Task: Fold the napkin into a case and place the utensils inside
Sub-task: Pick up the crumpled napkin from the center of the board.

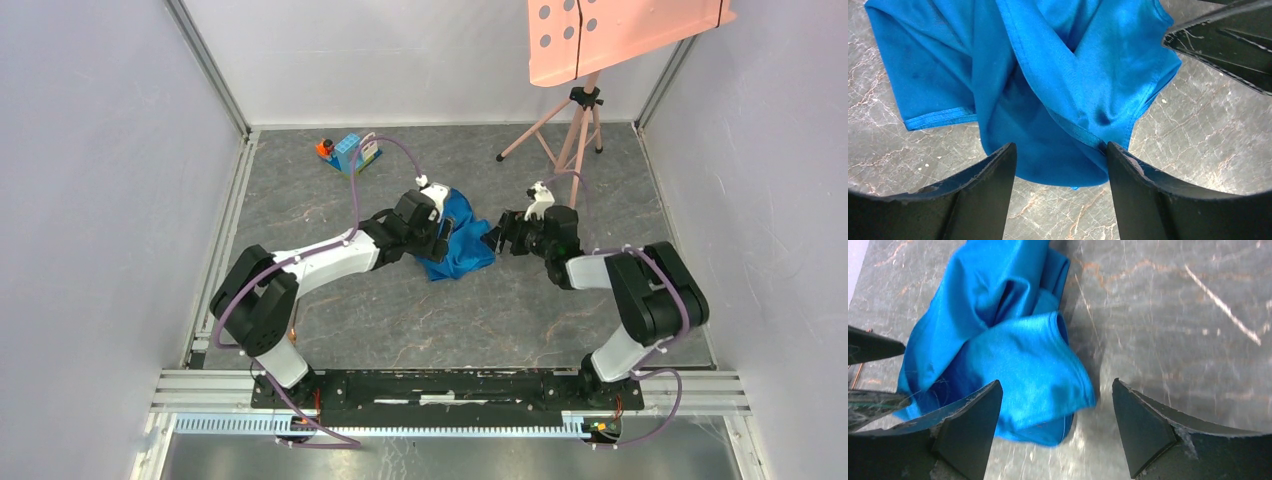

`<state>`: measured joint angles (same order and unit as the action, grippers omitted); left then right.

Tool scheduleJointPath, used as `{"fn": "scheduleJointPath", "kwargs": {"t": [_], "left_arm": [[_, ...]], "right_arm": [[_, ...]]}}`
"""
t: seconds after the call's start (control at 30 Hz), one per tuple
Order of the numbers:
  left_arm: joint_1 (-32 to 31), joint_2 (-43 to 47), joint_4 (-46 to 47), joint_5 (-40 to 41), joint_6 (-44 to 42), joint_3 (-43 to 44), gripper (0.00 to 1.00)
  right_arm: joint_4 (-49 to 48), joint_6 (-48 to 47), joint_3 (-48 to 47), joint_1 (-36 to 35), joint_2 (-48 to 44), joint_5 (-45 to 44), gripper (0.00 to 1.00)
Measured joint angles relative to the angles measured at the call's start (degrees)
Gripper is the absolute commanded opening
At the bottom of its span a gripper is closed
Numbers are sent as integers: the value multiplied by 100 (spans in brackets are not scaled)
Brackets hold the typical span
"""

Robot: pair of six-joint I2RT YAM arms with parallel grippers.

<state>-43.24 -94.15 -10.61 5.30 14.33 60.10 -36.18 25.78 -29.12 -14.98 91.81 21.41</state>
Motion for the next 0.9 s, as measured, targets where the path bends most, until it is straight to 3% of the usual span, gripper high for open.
{"fn": "scheduleJointPath", "kwargs": {"t": [0.17, 0.33, 0.63, 0.83, 0.9], "left_arm": [[376, 0, 76, -450, 122, 4, 82], [667, 2, 221, -737, 127, 4, 83], [903, -2, 638, -1285, 350, 4, 87], [944, -981, 743, -1292, 970, 964, 75], [920, -1353, 708, -1263, 1139, 1261, 62]], "right_arm": [[-472, -13, -520, 11, 798, 232, 56], [-922, 264, -654, 9, 1222, 595, 2], [-1257, 815, 474, -68, 273, 986, 0], [-1016, 850, 927, -79, -570, 1115, 0], [-852, 831, 933, -79, -789, 1119, 0]]}}
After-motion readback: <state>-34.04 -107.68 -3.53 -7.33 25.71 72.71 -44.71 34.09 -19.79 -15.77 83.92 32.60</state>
